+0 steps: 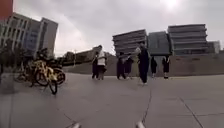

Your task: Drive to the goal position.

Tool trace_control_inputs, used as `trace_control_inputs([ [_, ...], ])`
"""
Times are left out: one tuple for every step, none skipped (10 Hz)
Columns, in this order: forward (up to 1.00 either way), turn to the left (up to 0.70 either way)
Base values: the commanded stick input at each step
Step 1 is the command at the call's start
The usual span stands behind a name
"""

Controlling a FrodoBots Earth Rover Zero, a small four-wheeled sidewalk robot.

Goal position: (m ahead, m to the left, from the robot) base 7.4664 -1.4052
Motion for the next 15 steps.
trace_control_inputs([
  [0.7,0.0],
  [0.7,0.06],
  [0.7,0.11],
  [0.7,0.14],
  [0.7,0.14],
  [0.7,0.14],
  [0.37,0.07],
  [0.02,0.0],
  [0.0,0.0],
  [0.0,0.0],
  [0.0,0.0],
  [0.0,0.0],
  [0.0,0.0],
  [0.1,0.0],
  [0.48,0.0],
])
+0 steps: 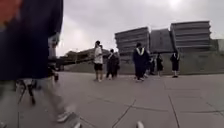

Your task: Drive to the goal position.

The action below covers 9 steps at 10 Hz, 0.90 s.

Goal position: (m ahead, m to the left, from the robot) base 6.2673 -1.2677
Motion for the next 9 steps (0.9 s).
trace_control_inputs([
  [0.69,0.0],
  [0.69,0.03],
  [0.69,0.14],
  [0.69,0.14],
  [0.69,0.14],
  [0.69,0.14],
  [0.69,0.14],
  [0.69,0.14],
  [0.69,0.14],
])
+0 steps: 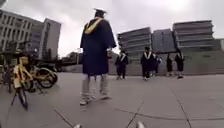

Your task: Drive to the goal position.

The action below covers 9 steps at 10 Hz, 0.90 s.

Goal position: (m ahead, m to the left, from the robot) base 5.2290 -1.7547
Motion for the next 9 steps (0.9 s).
trace_control_inputs([
  [0.69,0.14],
  [0.69,0.14],
  [0.69,0.14],
  [0.69,0.14],
  [0.69,0.14],
  [0.69,0.14],
  [0.69,0.14],
  [0.69,0.14],
  [0.69,0.14],
])
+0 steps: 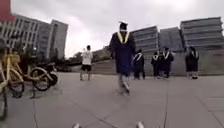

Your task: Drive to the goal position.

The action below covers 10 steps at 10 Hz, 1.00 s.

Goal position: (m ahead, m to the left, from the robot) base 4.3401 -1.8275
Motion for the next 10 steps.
trace_control_inputs([
  [0.69,0.14],
  [0.69,0.14],
  [0.69,0.14],
  [0.69,0.14],
  [0.69,0.09],
  [0.69,0.02],
  [0.69,0.0],
  [0.69,0.0],
  [0.69,0.0],
  [0.69,0.0],
])
